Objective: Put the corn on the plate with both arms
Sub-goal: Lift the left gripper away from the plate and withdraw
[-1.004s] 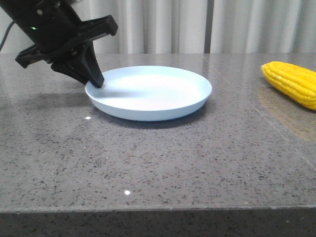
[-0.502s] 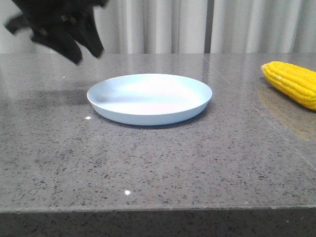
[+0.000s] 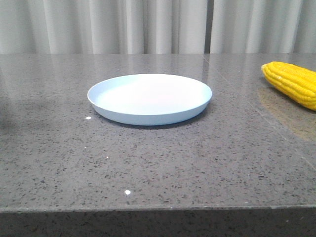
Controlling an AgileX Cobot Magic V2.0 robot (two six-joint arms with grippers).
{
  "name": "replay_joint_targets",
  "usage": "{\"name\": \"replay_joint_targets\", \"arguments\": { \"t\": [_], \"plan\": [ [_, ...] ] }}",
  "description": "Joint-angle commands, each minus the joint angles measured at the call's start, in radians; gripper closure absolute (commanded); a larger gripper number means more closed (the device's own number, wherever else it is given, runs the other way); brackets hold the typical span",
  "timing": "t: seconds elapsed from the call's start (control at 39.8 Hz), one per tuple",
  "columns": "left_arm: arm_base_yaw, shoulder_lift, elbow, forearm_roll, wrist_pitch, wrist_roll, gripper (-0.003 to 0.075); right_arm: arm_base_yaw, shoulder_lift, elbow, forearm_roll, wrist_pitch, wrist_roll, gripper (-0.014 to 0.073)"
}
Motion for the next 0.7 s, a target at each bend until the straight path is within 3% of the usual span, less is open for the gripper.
{"name": "replay_joint_targets", "arguments": {
  "t": [0.0,0.35,0.68],
  "plan": [
    [-0.004,-0.131,0.035,0.020,-0.109,-0.015,0.0741,-0.007,0.015,-0.035,-0.007,-0.076,-0.011,-0.0059],
    [-0.004,-0.623,0.360,0.020,-0.275,-0.015,0.0741,-0.007,0.015,-0.035,-0.007,-0.076,-0.011,-0.0059],
    [-0.004,-0.973,0.536,0.002,-0.286,-0.015,0.0741,-0.007,0.015,-0.035,-0.007,-0.076,-0.011,-0.0059]
  ]
}}
